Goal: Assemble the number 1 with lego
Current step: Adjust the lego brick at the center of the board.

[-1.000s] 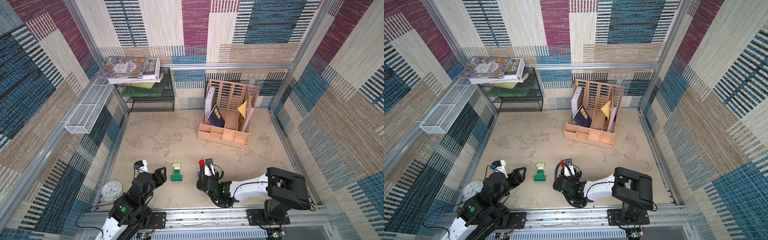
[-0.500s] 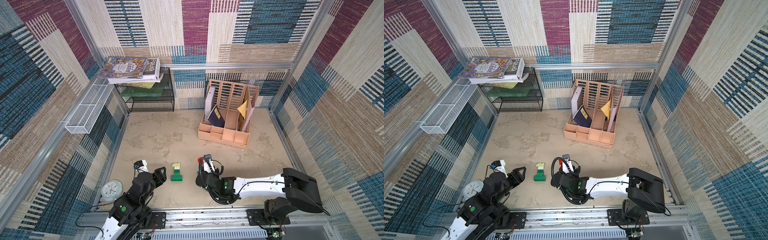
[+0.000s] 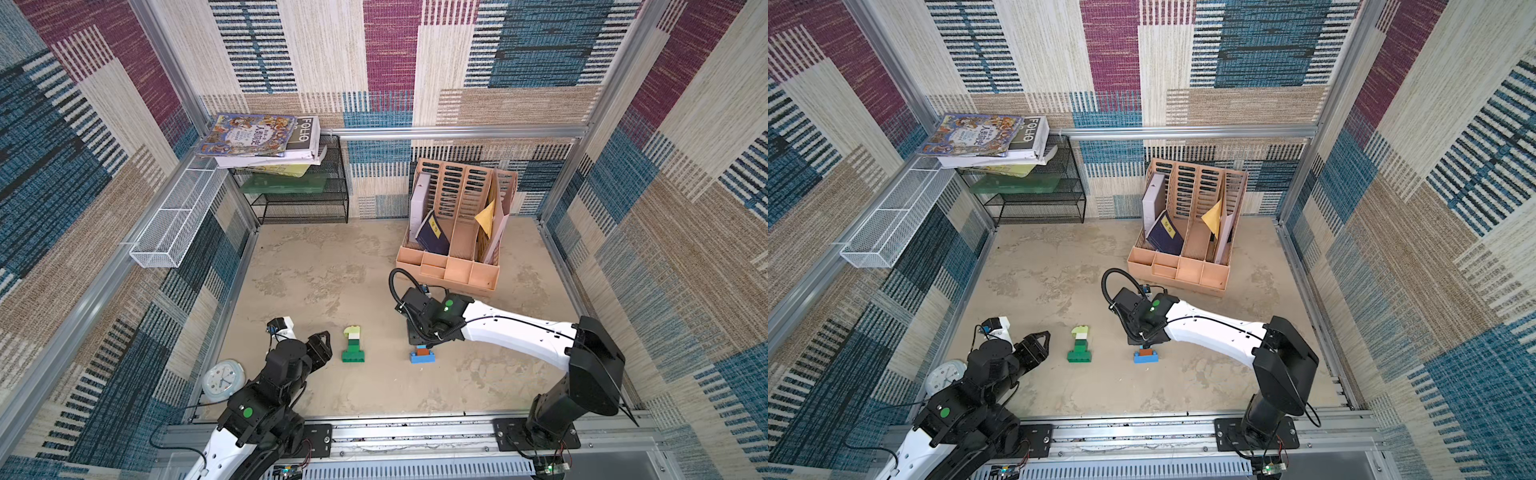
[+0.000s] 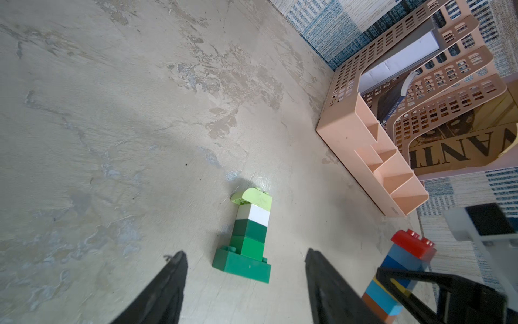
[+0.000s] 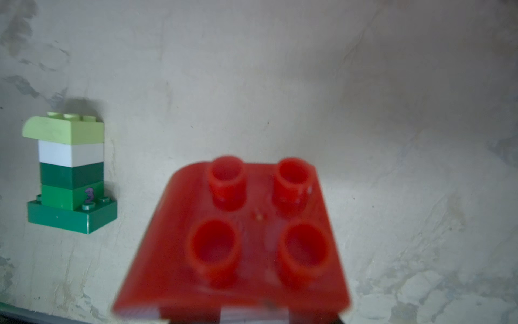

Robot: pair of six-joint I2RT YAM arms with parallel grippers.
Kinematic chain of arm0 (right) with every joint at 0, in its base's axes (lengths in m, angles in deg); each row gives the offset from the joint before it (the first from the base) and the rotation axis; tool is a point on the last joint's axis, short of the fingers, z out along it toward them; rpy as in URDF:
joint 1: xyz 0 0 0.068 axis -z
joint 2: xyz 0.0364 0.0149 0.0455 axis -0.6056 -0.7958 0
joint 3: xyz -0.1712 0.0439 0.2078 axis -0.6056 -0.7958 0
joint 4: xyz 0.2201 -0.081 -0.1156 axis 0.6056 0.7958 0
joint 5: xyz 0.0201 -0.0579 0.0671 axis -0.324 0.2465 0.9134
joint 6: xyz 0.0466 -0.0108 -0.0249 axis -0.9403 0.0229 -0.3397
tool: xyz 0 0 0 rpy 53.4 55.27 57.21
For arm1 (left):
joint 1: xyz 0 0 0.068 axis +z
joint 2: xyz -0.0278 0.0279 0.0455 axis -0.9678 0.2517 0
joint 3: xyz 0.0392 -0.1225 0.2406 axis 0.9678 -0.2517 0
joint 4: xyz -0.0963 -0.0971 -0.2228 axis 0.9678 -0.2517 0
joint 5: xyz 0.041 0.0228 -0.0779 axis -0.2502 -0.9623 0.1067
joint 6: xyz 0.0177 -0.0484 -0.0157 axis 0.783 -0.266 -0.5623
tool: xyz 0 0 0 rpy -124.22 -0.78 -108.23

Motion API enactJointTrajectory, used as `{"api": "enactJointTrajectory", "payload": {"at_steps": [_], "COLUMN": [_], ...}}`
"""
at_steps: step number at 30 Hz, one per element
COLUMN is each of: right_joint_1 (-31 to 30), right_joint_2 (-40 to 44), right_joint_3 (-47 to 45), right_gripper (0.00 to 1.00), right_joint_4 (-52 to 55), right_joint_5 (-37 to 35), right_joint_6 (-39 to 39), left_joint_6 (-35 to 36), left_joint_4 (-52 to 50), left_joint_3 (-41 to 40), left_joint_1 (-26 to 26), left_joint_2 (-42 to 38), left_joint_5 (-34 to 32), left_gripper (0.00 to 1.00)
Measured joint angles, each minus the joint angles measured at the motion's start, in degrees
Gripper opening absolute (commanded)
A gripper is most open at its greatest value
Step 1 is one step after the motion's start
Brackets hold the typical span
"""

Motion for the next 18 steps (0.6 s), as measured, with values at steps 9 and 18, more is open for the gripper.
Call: {"api": "enactJointTrajectory", "payload": {"at_steps": [9,18], "right_joint_1": [5.29,9.53], "right_joint_2": [-10.43,-19.34], "right_joint_3": [9.49,15.02], "right_gripper": [0.02,0.08], "right_joint_4": [10.91,12.83], "right_joint_5": [8.79,10.78], "right_joint_6": [5.22,9.27], "left_joint_6": [0.02,0.00], "left_joint_4": [0.17,0.07], "left_joint_3": [1.77,3.17], "left_joint_1": [0.00,0.00], "left_joint_2": [3.13,5.86], "left_joint_5": [-1.44,-2.84], "left_gripper": [0.69,0.69]}}
